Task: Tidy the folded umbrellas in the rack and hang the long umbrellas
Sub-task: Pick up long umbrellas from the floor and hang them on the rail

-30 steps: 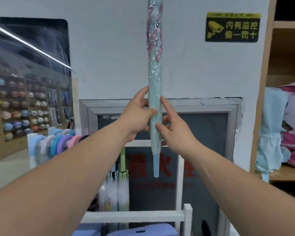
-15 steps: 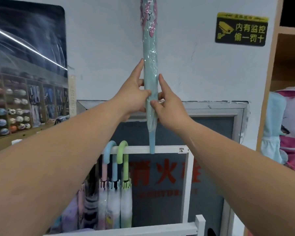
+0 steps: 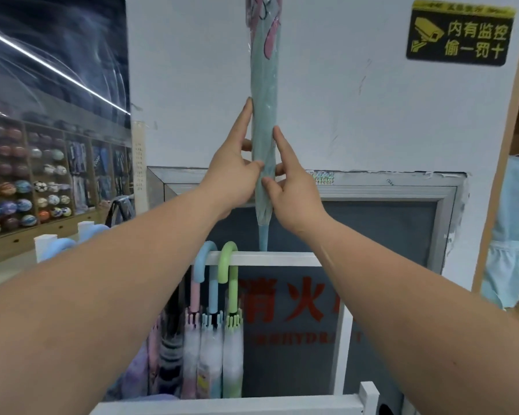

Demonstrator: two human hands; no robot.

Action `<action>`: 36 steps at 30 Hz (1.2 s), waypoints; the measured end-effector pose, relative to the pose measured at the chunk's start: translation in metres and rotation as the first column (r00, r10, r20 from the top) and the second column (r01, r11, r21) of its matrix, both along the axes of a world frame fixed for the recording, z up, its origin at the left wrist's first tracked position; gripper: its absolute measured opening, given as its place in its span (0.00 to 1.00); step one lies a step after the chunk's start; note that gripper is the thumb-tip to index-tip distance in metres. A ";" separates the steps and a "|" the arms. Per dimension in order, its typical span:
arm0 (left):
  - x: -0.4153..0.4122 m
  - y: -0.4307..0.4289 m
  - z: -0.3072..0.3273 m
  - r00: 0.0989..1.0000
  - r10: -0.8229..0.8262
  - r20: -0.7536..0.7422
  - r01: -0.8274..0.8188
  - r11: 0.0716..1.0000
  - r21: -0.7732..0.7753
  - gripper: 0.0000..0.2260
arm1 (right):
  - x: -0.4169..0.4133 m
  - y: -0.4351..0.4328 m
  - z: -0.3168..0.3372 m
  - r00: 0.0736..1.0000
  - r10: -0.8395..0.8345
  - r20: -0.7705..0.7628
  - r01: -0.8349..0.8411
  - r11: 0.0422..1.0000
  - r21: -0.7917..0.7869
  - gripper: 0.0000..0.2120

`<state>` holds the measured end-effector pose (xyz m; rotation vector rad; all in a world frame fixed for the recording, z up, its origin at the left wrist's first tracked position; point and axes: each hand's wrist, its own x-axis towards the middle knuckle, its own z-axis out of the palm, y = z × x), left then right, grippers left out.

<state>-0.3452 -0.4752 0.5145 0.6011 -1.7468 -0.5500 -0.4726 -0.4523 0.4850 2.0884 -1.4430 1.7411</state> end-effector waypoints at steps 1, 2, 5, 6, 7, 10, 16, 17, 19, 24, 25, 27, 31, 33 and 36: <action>0.000 -0.001 -0.005 1.000 -0.002 0.002 0.002 1.000 0.001 0.42 | 0.000 -0.001 -0.004 1.000 0.009 -0.001 -0.009 1.000 0.012 0.37; 0.000 -0.002 -0.010 1.000 -0.007 0.002 0.007 1.000 0.001 0.42 | -0.001 -0.002 -0.007 1.000 0.027 0.005 -0.027 0.999 0.026 0.38; 0.000 -0.007 -0.022 1.000 -0.031 0.003 0.031 0.999 0.012 0.42 | -0.003 -0.004 -0.019 0.998 0.062 0.017 -0.063 0.997 0.049 0.39; 0.000 -0.008 -0.026 0.999 -0.038 0.007 0.038 0.999 0.021 0.43 | -0.004 -0.005 -0.023 0.998 0.065 0.015 -0.065 0.996 0.054 0.39; 0.000 -0.008 -0.030 0.999 -0.043 0.012 0.043 0.999 0.027 0.43 | -0.005 -0.005 -0.027 0.998 0.068 0.013 -0.069 0.996 0.060 0.39; 0.001 -0.009 -0.041 0.997 -0.075 0.020 0.074 0.996 0.042 0.43 | -0.007 -0.006 -0.038 0.997 0.078 0.022 -0.080 0.993 0.081 0.40; 0.000 -0.015 -0.057 0.997 -0.079 0.007 0.078 0.992 0.097 0.41 | -0.010 -0.004 -0.055 0.996 0.029 -0.083 -0.015 0.987 0.160 0.44; -0.001 -0.016 -0.058 0.997 -0.078 0.001 0.077 0.992 0.100 0.40 | -0.011 -0.003 -0.058 0.994 0.021 -0.108 -0.001 0.984 0.179 0.45; -0.001 -0.018 -0.056 0.997 -0.072 -0.021 0.074 0.993 0.089 0.37 | -0.011 -0.003 -0.062 0.993 0.015 -0.117 0.010 0.978 0.210 0.46; -0.006 -0.018 -0.041 0.997 -0.063 -0.053 0.065 0.997 0.042 0.34 | -0.011 -0.004 -0.069 0.992 0.000 -0.124 0.033 0.965 0.261 0.49; -0.006 -0.019 -0.038 0.997 -0.060 -0.044 0.062 0.998 0.033 0.34 | -0.011 -0.004 -0.071 0.988 0.000 -0.151 0.043 0.960 0.278 0.50; -0.005 -0.020 -0.032 0.998 -0.051 -0.025 0.052 0.998 0.019 0.35 | -0.012 -0.005 -0.074 0.978 -0.017 -0.206 0.078 0.953 0.291 0.51; -0.003 -0.023 -0.031 0.997 -0.058 -0.046 0.061 0.997 0.054 0.36 | -0.016 -0.006 -0.074 0.974 -0.016 -0.224 0.082 0.954 0.289 0.49; -0.002 -0.023 -0.038 0.995 -0.084 -0.055 0.088 0.992 0.086 0.37 | -0.021 -0.007 -0.070 0.989 0.018 -0.149 0.025 0.959 0.283 0.43; 0.000 -0.023 -0.058 0.991 -0.129 -0.027 0.131 0.986 0.101 0.40 | -0.028 -0.008 -0.066 0.979 0.134 0.157 -0.171 0.951 0.258 0.34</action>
